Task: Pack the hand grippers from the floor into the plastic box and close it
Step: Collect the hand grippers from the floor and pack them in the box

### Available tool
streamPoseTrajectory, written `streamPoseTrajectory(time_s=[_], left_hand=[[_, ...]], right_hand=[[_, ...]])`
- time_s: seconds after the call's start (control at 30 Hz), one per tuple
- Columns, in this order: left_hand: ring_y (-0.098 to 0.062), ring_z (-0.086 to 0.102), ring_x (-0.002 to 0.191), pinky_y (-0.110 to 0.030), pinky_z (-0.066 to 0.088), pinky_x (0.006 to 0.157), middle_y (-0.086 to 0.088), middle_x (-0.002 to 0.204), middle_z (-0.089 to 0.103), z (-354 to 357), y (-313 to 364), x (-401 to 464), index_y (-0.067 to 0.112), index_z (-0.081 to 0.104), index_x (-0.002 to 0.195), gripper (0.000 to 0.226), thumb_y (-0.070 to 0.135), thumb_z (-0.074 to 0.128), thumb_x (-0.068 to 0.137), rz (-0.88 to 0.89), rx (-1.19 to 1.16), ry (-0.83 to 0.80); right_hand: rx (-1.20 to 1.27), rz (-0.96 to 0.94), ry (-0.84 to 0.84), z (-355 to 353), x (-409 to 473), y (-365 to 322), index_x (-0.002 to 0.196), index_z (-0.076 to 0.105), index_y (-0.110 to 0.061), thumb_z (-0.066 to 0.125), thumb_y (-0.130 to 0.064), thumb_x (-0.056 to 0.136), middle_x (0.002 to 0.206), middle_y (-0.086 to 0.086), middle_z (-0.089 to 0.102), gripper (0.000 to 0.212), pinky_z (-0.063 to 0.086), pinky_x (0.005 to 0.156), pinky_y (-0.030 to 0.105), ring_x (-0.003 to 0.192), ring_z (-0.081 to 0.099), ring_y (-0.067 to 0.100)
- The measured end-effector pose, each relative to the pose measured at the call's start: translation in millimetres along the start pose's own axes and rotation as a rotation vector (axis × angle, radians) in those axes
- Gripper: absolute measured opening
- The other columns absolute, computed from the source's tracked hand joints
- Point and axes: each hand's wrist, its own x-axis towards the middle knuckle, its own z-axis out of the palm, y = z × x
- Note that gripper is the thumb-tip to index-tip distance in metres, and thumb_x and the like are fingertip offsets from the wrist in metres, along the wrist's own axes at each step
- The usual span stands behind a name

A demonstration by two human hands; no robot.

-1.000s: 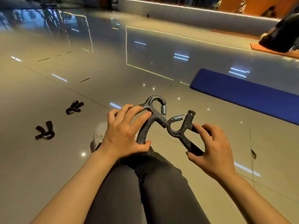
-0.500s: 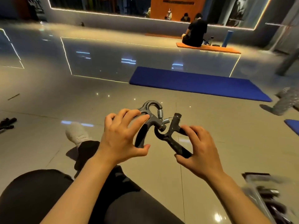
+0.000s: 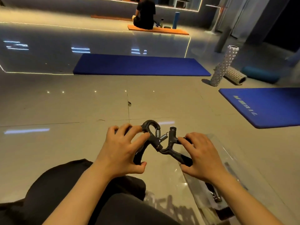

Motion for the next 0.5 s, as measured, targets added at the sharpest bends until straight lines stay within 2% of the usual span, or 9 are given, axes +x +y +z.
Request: streamPoseTrajectory(time_s=[0.2,0.5], left_hand=[[-0.034,0.057,0.102,-0.044,0.043,0.077,-0.003,0.115,0.061,26,82,45,0.026,0.055,0.114,0.072,0.065,0.058,0.053,0.148,-0.037,-0.158],[-0.032,0.055,0.102,-0.045,0.045,0.077,-0.003,0.118,0.058,46,204,78,0.024,0.058,0.110,0.070,0.067,0.058,0.055,0.286,-0.028,-0.323]], right_hand=[[-0.066,0.104,-0.089,-2,-75,78,0.117,0.057,-0.019,0.063,-0.049,0.053,0.110,0.007,0.056,0.071,0.030,0.094,0.040,0.106,0.047,0.026],[-0.031,0.168,-0.331,28,-169,157,0.117,0.056,-0.024,0.069,-0.059,0.046,0.113,0.005,0.056,0.081,0.026,0.096,0.043,0.108,0.052,0.026]])
